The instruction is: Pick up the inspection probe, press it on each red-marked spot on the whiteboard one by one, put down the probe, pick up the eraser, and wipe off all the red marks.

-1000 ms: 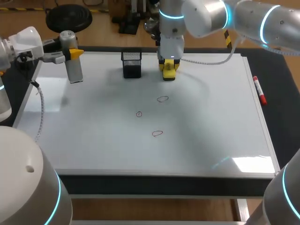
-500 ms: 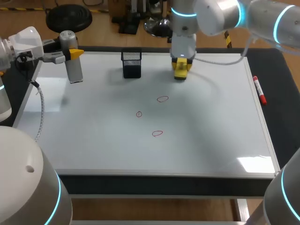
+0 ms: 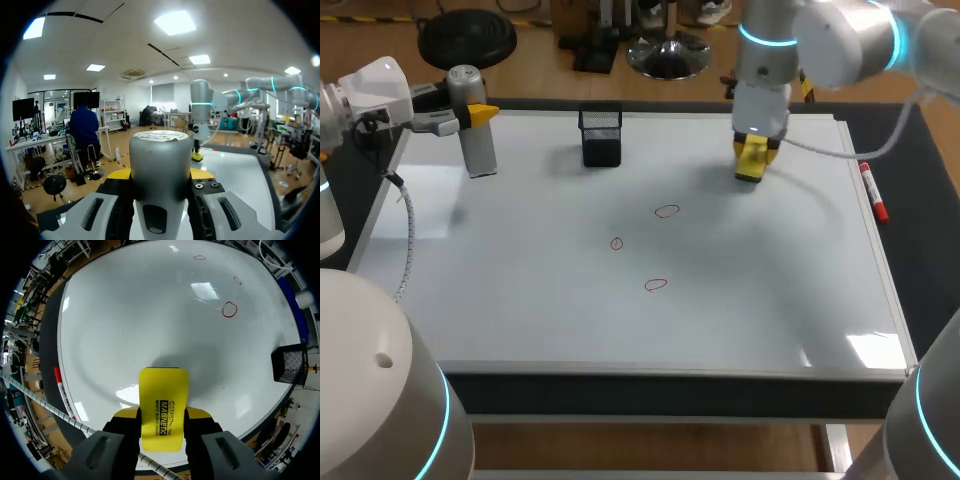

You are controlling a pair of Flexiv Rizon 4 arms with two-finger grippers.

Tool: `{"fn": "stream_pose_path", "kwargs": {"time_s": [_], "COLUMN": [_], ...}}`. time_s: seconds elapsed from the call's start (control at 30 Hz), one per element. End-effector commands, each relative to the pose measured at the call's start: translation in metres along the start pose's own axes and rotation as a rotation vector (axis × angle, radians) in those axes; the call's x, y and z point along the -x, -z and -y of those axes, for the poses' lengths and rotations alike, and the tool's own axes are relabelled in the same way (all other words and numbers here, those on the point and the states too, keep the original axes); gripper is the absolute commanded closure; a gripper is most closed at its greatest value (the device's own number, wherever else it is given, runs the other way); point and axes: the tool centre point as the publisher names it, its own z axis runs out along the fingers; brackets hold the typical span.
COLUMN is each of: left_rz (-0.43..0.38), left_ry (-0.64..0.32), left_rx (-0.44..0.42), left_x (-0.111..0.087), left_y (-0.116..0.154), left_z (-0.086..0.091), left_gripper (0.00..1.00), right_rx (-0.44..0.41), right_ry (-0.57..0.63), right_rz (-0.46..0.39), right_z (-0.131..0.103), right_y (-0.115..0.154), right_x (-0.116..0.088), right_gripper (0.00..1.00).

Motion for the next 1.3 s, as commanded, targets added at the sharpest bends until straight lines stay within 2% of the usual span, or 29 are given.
{"fn": "stream_pose_path", "kwargs": {"time_s": [0.03,0.33,0.63,0.97,1.3], "left_rz": [0.005,0.005,0.005,0.005,0.005], "left_ry": [-0.002,-0.002,-0.002,-0.002,-0.002], "left_rx": [-0.003,-0.003,-0.003,-0.003,-0.003], "left_x": [-0.001,-0.001,-0.001,-0.001,-0.001], "left_y": [0.0,0.0,0.0,0.0,0.0], "left_z": [0.0,0.0,0.0,0.0,0.0], "left_gripper": [1.0,1.0,1.0,1.0,1.0], "right_rx": [-0.039,-0.019,-0.02,-0.011,-0.013], "right_ry": [-0.022,-0.104,-0.146,-0.205,-0.209], "right_rz": [0.028,0.031,0.021,0.02,0.007], "right_z": [-0.014,-0.031,-0.046,-0.057,-0.058], "right_y": [0.007,0.003,0.001,0.002,0.003], "right_x": [-0.048,-0.097,-0.128,-0.149,-0.151], "right_gripper": [1.0,1.0,1.0,1.0,1.0]}}
